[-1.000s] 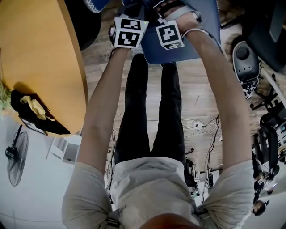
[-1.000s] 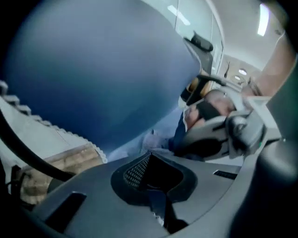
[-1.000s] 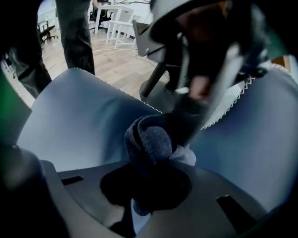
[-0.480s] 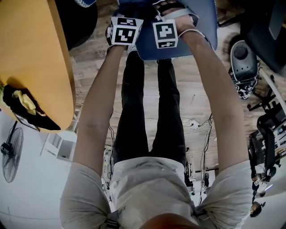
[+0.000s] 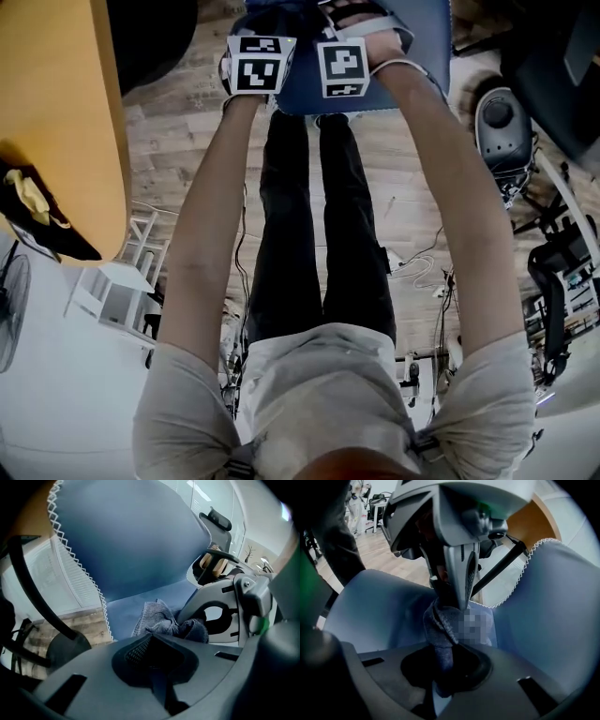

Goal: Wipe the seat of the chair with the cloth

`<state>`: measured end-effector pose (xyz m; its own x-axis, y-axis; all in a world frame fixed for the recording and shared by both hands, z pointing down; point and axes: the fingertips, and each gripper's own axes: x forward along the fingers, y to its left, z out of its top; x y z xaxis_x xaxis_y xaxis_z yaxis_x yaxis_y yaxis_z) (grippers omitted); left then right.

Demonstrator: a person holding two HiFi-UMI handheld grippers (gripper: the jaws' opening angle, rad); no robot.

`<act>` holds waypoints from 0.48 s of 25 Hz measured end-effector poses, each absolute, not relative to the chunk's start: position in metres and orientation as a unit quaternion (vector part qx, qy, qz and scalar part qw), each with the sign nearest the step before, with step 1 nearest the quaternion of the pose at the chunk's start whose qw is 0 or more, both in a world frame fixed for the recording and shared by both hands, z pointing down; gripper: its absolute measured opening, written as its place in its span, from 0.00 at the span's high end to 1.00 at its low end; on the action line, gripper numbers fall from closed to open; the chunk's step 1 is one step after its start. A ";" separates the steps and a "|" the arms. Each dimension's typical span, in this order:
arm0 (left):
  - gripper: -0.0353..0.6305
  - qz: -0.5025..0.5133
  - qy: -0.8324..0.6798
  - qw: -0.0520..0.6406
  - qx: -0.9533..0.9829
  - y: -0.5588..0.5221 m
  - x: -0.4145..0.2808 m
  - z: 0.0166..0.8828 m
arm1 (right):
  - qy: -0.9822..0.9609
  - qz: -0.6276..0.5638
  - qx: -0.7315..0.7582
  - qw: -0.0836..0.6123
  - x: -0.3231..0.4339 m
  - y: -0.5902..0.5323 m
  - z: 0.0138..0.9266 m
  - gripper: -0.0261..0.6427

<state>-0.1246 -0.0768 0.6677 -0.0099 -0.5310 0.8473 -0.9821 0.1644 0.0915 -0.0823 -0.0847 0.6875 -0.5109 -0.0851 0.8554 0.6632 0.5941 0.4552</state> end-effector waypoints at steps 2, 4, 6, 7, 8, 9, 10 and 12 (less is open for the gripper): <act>0.91 0.277 -0.659 0.395 0.577 -0.071 -0.123 0.666 | -0.772 -0.399 -0.186 0.458 -0.080 -0.078 0.687 0.89; 0.91 0.268 -0.666 0.393 0.575 -0.065 -0.120 0.664 | -0.775 -0.394 -0.184 0.458 -0.077 -0.073 0.685 0.89; 0.91 0.264 -0.667 0.393 0.575 -0.063 -0.117 0.663 | -0.777 -0.392 -0.181 0.459 -0.074 -0.071 0.684 0.89; 0.91 0.265 -0.665 0.394 0.576 -0.061 -0.114 0.663 | -0.778 -0.390 -0.181 0.459 -0.071 -0.070 0.684 0.89; 0.91 0.266 -0.663 0.395 0.578 -0.060 -0.111 0.664 | -0.778 -0.388 -0.180 0.460 -0.068 -0.068 0.685 0.89; 0.91 0.266 -0.660 0.397 0.579 -0.058 -0.107 0.665 | -0.779 -0.386 -0.180 0.460 -0.065 -0.066 0.685 0.89; 0.91 0.265 -0.658 0.399 0.581 -0.056 -0.104 0.665 | -0.779 -0.385 -0.180 0.460 -0.062 -0.064 0.686 0.89; 0.91 0.263 -0.656 0.400 0.584 -0.052 -0.101 0.666 | -0.782 -0.383 -0.174 0.460 -0.059 -0.062 0.686 0.89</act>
